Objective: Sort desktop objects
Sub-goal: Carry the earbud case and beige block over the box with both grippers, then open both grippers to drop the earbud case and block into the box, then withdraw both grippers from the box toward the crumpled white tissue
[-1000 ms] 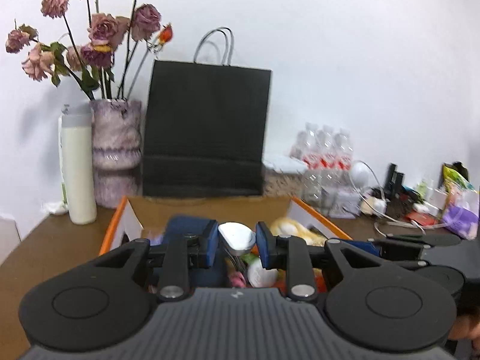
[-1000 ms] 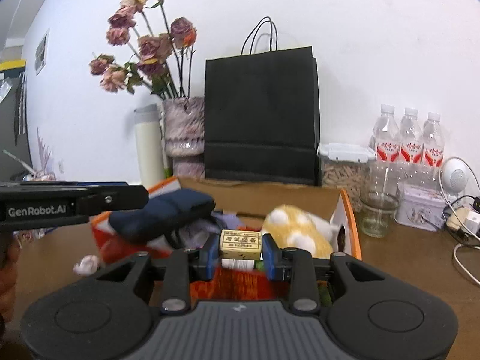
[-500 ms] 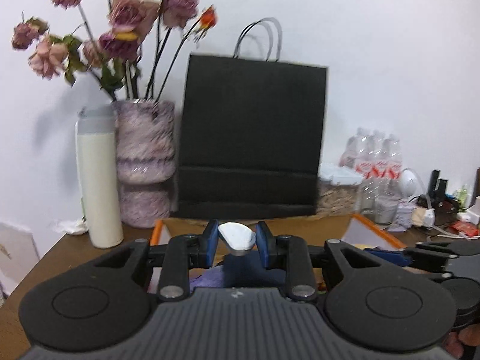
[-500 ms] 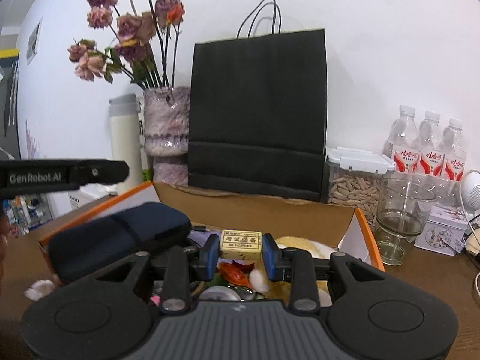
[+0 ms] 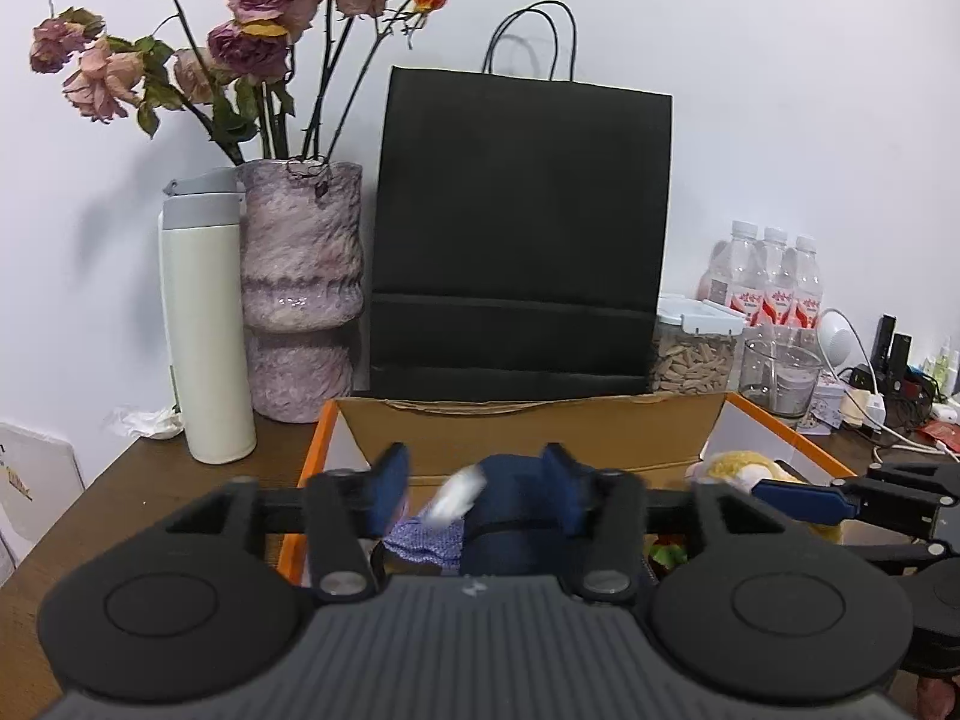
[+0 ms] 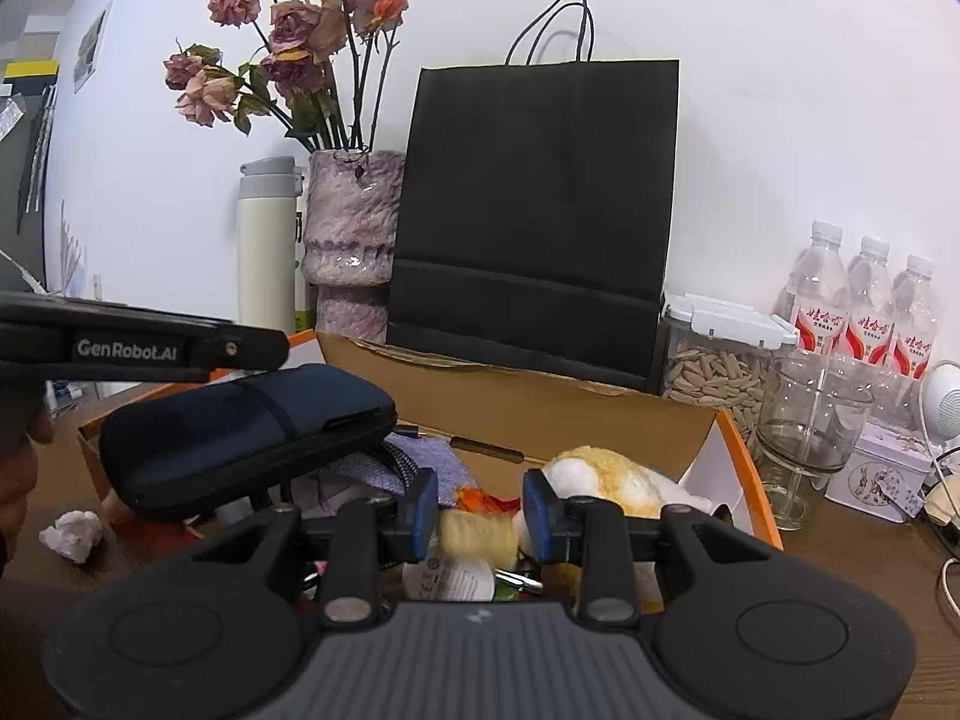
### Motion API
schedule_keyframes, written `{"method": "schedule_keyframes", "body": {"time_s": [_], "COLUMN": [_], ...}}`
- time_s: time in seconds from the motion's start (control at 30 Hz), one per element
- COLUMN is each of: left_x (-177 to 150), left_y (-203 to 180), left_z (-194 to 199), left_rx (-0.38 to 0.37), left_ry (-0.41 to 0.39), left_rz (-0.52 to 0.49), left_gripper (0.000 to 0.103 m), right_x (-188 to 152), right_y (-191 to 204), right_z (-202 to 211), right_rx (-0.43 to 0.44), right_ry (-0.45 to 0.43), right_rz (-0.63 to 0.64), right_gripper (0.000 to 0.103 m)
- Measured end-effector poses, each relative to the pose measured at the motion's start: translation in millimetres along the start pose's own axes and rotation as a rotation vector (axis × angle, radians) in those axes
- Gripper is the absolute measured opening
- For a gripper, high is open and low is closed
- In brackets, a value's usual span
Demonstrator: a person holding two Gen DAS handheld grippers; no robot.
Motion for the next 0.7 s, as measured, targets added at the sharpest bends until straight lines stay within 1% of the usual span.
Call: {"method": "schedule_keyframes", "body": {"time_s": [0.03,0.07,0.1,0.13,0.17,0.2,0.23,0.27,0.3,0.4,0.57,0.7], "left_x": [0.3,0.6,0.6,0.7,0.8,0.9,0.9,0.7,0.3,-1.2,-3.4,-5.8], "left_y": [0.4,0.4,0.2,-0.4,-1.3,-2.0,-3.0,-4.0,-4.6,-7.0,-7.4,-5.0], "left_z": [0.4,1.0,1.8,3.1,4.5,5.2,6.2,7.3,8.3,9.6,13.9,21.8], "left_rx": [0.001,0.003,0.006,0.009,0.009,0.008,0.007,0.009,0.011,0.011,0.012,0.019], "left_ry": [0.000,-0.003,-0.007,-0.014,-0.021,-0.025,-0.031,-0.038,-0.045,-0.045,-0.054,-0.067], "left_rz": [0.002,0.003,0.002,0.000,-0.005,-0.007,-0.010,-0.012,-0.013,-0.025,-0.023,-0.009], "left_gripper": [0.062,0.073,0.078,0.083,0.086,0.090,0.099,0.103,0.103,0.103,0.103,0.103], "right_x": [0.1,0.1,0.2,0.7,1.1,1.3,1.4,1.3,1.3,0.6,0.0,-0.7], "right_y": [-0.1,0.2,0.5,0.9,1.2,1.7,1.7,1.6,1.4,0.6,-0.8,-3.3], "right_z": [0.7,1.5,2.6,3.5,4.2,5.0,5.3,5.3,5.1,4.3,5.3,11.3], "right_rx": [-0.003,-0.007,-0.012,-0.018,-0.024,-0.029,-0.032,-0.033,-0.034,-0.040,-0.046,-0.065], "right_ry": [-0.003,-0.008,-0.014,-0.020,-0.024,-0.028,-0.029,-0.028,-0.026,-0.020,-0.017,-0.043], "right_rz": [-0.001,-0.002,0.000,0.003,0.005,0.007,0.008,0.007,0.006,0.001,-0.018,-0.055], "right_gripper": [0.052,0.059,0.070,0.077,0.080,0.086,0.092,0.095,0.099,0.103,0.103,0.103]}}
Point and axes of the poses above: each gripper's, at about its wrist camera, not at the fingertips, and z roughly against the way its jaws point, y to its left, x to its top, the point moved 3 cm from there along -z, roughly the way its jaws point, and after that the axes turned 2 degrees about -y, right-handed, at the moved point
